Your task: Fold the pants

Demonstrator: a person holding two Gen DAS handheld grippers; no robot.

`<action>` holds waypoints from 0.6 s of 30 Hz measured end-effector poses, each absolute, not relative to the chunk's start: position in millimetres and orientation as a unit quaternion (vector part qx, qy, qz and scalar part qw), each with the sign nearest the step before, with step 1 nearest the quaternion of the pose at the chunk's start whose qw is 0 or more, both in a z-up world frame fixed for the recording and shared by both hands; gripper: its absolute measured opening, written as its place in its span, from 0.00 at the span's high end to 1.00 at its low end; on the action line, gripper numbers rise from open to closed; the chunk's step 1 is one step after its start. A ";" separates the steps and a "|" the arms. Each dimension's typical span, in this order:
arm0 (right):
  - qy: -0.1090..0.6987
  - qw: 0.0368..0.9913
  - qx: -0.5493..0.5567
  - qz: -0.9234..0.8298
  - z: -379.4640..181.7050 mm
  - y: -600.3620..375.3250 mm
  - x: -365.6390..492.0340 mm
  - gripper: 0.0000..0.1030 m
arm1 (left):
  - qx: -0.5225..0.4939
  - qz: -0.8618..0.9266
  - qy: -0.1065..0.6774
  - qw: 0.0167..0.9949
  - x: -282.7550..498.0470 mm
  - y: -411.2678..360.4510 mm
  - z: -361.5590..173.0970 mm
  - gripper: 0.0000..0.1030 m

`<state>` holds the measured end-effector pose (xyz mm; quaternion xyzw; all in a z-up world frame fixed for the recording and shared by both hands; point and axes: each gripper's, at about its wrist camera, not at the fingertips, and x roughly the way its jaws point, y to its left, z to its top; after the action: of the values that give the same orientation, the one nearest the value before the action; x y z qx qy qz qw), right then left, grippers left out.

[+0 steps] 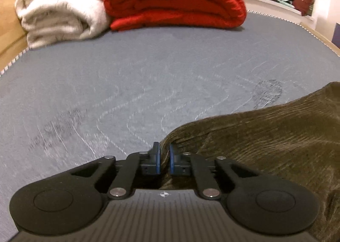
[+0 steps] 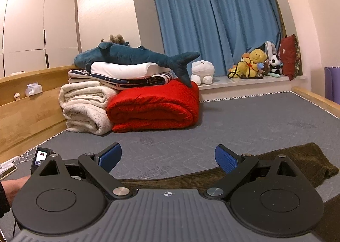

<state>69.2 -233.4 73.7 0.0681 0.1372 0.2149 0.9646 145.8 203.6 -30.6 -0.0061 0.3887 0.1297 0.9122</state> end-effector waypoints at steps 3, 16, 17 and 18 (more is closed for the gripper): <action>0.141 0.965 0.071 0.209 73.4 -232.1 69.9 0.08 | -0.008 0.123 0.367 0.922 131.9 197.3 -9.8 0.94; 0.179 0.964 0.137 0.142 66.7 -248.5 93.0 0.08 | 0.048 0.001 0.343 0.938 -26.5 117.1 68.5 0.95; 0.183 0.962 0.148 0.136 65.8 -252.1 95.3 0.08 | 0.055 -0.011 0.351 0.935 -43.1 111.5 60.1 0.95; 0.189 0.960 0.161 0.130 64.4 -256.4 97.9 0.08 | 0.060 -0.015 0.365 0.929 -54.2 108.5 50.4 0.96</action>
<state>97.9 -256.4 64.4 0.1608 0.1887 0.1299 0.9600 -54.2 108.5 50.4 0.0601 0.3645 -0.0155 0.9291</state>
